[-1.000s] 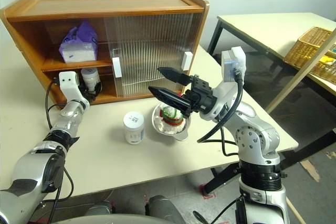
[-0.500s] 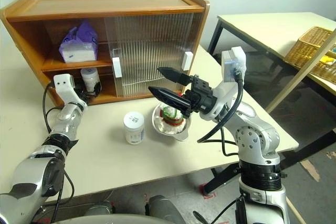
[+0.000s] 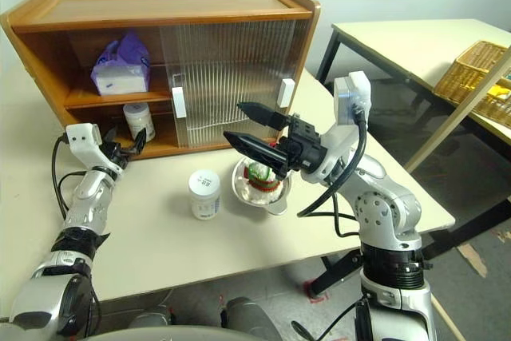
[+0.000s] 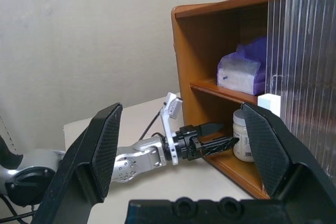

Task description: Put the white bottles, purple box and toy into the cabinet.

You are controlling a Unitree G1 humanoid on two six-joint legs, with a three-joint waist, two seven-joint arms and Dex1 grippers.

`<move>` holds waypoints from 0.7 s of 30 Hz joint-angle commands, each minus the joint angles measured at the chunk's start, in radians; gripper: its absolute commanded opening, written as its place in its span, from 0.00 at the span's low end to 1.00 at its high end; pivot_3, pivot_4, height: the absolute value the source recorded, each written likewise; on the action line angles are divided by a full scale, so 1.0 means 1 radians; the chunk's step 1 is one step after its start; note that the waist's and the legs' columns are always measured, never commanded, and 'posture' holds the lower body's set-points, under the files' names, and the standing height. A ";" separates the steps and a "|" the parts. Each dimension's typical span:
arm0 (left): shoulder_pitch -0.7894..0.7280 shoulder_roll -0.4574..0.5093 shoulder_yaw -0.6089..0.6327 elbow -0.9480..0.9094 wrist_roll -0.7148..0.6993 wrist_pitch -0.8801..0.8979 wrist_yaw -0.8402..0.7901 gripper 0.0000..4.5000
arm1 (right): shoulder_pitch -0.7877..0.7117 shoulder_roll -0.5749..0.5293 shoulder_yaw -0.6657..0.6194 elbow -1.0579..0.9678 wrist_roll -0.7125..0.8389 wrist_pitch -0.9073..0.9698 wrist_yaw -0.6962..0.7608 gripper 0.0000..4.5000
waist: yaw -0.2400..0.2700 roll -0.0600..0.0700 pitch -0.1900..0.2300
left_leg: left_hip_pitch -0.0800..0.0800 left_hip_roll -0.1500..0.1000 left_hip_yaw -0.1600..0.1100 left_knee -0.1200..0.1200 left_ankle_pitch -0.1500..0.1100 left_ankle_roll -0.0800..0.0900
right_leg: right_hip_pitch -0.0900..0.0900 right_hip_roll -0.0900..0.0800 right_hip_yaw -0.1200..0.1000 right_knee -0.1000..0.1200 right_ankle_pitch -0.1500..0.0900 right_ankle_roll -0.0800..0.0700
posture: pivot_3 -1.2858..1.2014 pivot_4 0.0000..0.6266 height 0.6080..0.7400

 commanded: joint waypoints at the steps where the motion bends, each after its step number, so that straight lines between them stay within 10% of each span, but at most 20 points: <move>1: 0.033 -0.013 -0.001 -0.057 -0.001 0.042 0.032 0.91 | -0.004 0.001 0.012 -0.001 -0.009 -0.006 0.005 1.00 | 0.000 0.000 0.000 | 0.000 0.000 0.000 0.000 0.000 0.000 | 0.000 0.000 0.000 0.000 0.000 0.000 | 0.46 0.00 1.00; 13: 0.002 -0.025 -0.002 -0.007 0.037 0.060 0.150 0.00 | -0.006 -0.004 0.010 0.000 -0.010 -0.003 0.011 1.00 | 0.002 0.000 0.000 | 0.000 0.000 0.000 0.000 0.000 0.000 | 0.000 -0.001 0.000 0.000 0.000 0.000 | 0.46 0.00 1.00; 21: -0.083 -0.013 0.003 0.132 0.066 0.034 0.224 0.00 | -0.004 -0.007 0.006 -0.008 -0.009 0.000 0.006 1.00 | 0.004 -0.001 0.000 | 0.000 0.000 0.000 0.000 0.000 0.000 | 0.000 -0.002 0.000 0.000 0.000 0.000 | 0.46 0.00 1.00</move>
